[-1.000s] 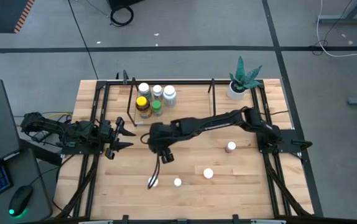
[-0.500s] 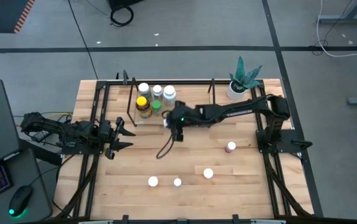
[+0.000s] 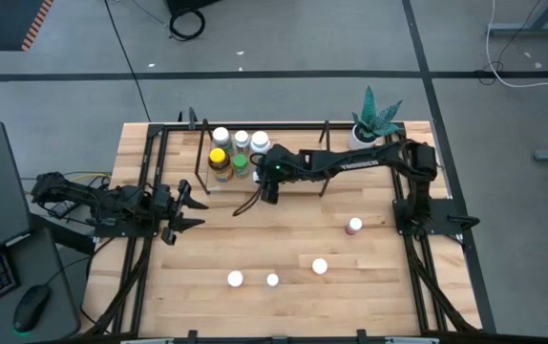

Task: Pick and place medicine bottles onto shelf by color
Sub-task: Put the blue pill bottle on the shelf aligned with the other red pill bottles

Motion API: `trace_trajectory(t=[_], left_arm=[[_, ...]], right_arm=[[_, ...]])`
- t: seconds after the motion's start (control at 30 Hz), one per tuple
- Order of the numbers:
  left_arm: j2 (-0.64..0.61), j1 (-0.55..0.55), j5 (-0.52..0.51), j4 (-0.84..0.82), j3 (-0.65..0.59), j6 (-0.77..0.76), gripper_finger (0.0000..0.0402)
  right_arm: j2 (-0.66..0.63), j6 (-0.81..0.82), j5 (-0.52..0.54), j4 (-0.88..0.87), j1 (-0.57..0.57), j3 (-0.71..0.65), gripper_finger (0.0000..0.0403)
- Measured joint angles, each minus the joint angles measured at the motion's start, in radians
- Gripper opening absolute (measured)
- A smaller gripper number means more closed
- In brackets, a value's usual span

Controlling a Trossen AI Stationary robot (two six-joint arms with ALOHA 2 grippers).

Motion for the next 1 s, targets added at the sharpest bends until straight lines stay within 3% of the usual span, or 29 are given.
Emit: trace_trajectory(t=[0.3, 1.0], left_arm=[[0.009, 0.0, 0.0, -0.005, 0.0, 0.0, 0.0196], [0.009, 0.0, 0.0, -0.006, 0.0, 0.0, 0.0196]], right_arm=[[0.015, 0.049, -0.003, 0.007, -0.019, 0.009, 0.0206], [0.015, 0.046, 0.008, 0.013, -0.017, 0.009, 0.0258]])
